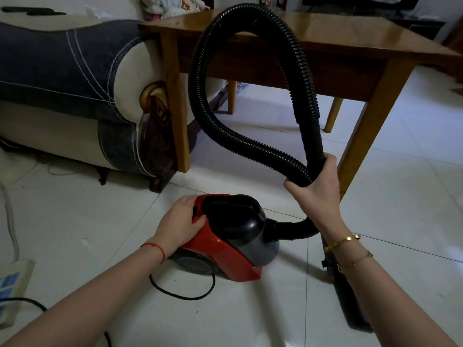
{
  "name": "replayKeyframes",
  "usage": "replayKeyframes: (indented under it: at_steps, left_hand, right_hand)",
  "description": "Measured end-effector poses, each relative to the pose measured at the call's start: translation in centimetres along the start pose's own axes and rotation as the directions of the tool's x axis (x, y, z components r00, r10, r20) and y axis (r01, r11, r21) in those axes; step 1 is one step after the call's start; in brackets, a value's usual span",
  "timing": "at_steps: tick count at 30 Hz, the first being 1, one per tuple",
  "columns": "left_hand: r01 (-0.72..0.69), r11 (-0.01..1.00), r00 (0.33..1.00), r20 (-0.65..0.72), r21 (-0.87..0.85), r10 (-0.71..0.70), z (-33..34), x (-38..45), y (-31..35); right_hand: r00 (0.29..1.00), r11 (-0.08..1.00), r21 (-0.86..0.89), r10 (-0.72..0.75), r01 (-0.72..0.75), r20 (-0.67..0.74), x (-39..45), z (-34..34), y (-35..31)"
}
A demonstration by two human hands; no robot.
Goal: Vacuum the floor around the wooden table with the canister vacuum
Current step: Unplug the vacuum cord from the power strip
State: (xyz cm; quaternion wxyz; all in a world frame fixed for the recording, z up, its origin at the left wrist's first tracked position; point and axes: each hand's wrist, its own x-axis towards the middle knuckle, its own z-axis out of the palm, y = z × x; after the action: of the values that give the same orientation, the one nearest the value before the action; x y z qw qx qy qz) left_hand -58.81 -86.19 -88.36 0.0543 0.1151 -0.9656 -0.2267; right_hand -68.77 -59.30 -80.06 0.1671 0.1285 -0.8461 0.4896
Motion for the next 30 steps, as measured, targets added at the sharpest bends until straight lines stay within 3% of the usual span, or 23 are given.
replayKeyframes:
  at_steps: [5,9,18,30]
  left_hand:
    - [-0.241,0.970,0.968,-0.057,0.039,0.242,0.1,1.0,2.2]
    - [-0.352,0.932,0.936,0.006,0.081,0.353,0.4,2.8,3.7]
    - [-0.376,0.879,0.919,0.238,0.293,0.313,0.7,5.2,5.5]
    - [-0.257,0.891,0.963,0.172,0.375,0.206,-2.6,3.4,1.9]
  right_hand:
    - [1.000,1.000,-0.001,0.007,-0.007,0.012,0.2,0.0,0.0]
    - [1.000,1.000,0.006,0.004,-0.005,0.028,0.4,-0.2,-0.1]
    - [0.998,1.000,0.009,0.009,-0.010,0.070,1.0,-0.1,-0.1]
    - [0.985,0.979,0.176,-0.121,0.098,0.125,2.4,1.9,-4.3]
